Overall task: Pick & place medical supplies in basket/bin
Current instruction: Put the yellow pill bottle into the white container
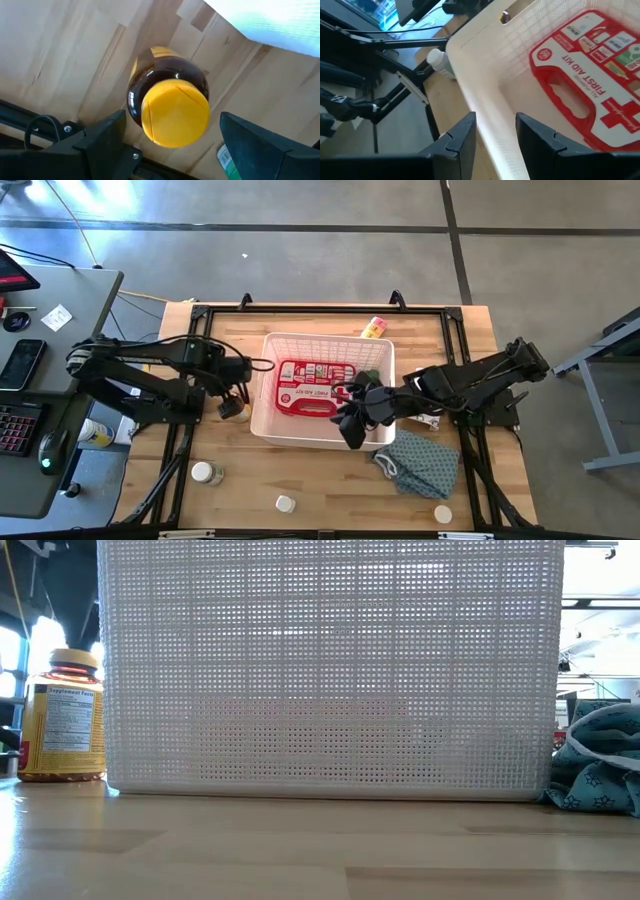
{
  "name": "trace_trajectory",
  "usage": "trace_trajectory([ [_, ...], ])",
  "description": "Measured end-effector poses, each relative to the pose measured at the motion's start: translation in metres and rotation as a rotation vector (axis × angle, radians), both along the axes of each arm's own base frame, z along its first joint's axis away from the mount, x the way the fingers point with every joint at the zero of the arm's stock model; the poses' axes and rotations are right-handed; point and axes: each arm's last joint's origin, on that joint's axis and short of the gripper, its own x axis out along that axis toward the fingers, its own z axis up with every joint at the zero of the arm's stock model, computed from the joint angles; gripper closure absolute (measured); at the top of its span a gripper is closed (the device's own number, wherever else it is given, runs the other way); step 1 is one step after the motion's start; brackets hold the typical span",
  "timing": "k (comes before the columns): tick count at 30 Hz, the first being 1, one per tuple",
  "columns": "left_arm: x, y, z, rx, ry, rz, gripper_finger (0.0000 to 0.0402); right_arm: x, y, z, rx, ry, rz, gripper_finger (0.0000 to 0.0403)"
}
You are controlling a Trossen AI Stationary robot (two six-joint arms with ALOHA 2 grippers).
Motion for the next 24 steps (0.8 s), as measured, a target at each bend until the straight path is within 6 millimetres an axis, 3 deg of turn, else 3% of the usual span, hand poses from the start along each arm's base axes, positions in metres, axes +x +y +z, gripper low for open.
trace_trajectory([
  [19, 0.014, -0.011, -0.014, 0.137, 0.096, -0.067, 0.0049, -0.001, 0.0, -0.001, 0.029, 0.01, -0.027, 0.0274],
  [24, 0.013, -0.011, -0.014, 0.137, 0.106, -0.066, 0.0083, -0.001, 0.0, -0.001, 0.036, 0.01, -0.029, 0.0274],
])
